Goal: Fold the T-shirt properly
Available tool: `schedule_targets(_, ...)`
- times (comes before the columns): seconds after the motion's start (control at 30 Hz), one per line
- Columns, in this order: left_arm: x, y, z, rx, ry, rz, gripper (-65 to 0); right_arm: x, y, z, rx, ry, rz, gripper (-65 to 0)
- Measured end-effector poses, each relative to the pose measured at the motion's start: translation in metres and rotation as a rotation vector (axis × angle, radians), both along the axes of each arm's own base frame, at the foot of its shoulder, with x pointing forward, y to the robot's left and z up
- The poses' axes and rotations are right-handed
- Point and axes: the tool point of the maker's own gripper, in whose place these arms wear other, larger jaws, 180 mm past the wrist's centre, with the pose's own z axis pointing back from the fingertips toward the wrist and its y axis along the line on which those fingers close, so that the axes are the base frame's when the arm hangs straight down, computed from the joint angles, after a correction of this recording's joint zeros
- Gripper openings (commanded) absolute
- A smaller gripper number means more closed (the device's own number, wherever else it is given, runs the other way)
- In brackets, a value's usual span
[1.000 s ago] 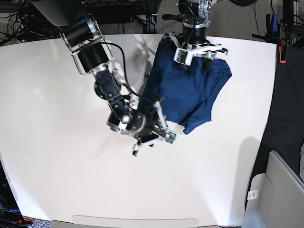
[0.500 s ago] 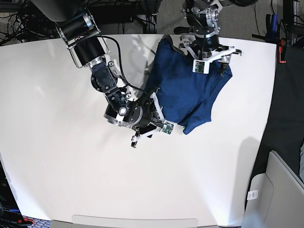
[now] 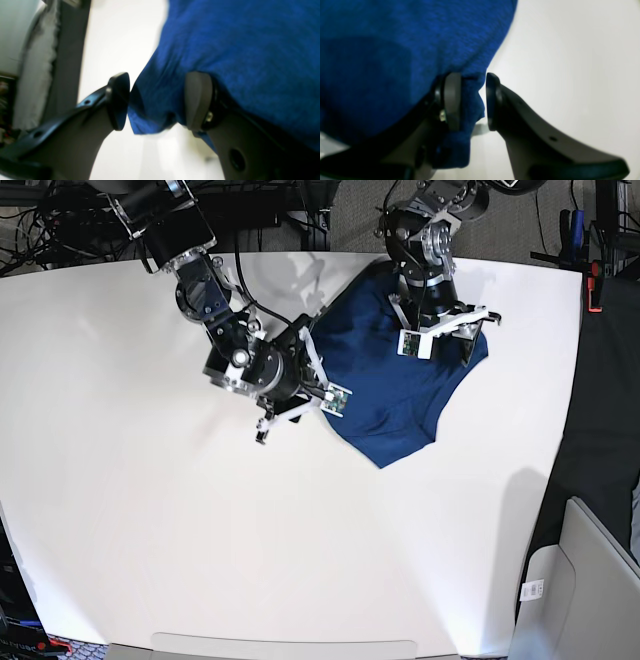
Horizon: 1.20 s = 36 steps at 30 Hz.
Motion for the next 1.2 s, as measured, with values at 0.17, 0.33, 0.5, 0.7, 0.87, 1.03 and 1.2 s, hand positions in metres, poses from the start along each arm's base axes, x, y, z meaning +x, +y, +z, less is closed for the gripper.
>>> schedule_targets(0.17, 0.016, -0.005, 0.008, 0.011, -0.064, -0.049, -30.9, -0.021, -0.01, -0.002, -0.007, 0.002, 0.009, -47.6)
schedule_targets(0.33, 0.037, -0.019, 0.027, 0.001, -0.149, -0.094, -30.9, -0.041, -0.021, -0.004, -0.003, 0.018, -0.014, -47.6)
schedule_targets(0.5, 0.05, -0.029, 0.024, 0.023, -0.148, -0.134, -30.9, -0.055, -0.024, 0.001, 0.019, 0.017, -0.03, -47.6)
schedule_targets(0.7, 0.056, -0.016, 0.029, 0.045, -0.156, -0.114, -30.9, -0.046, -0.04, 0.024, 0.056, -0.041, -0.102, -47.6)
schedule_targets(0.87, 0.046, 0.032, 0.039, 0.046, -0.137, 0.047, -30.9, -0.037, -0.053, 0.043, 0.083, -0.094, -0.156, -47.6)
schedule_targets(1.03, 0.013, 0.046, 0.027, 0.013, -0.067, 0.123, -30.9, -0.027, -0.045, 0.069, 0.197, -0.129, -0.201, -47.6)
schedule_targets(1.2, -0.003, 0.06, 0.03, -0.006, -0.068, 0.19, -30.9, -0.022, -0.014, 0.093, 0.361, -0.118, -0.203, -47.6)
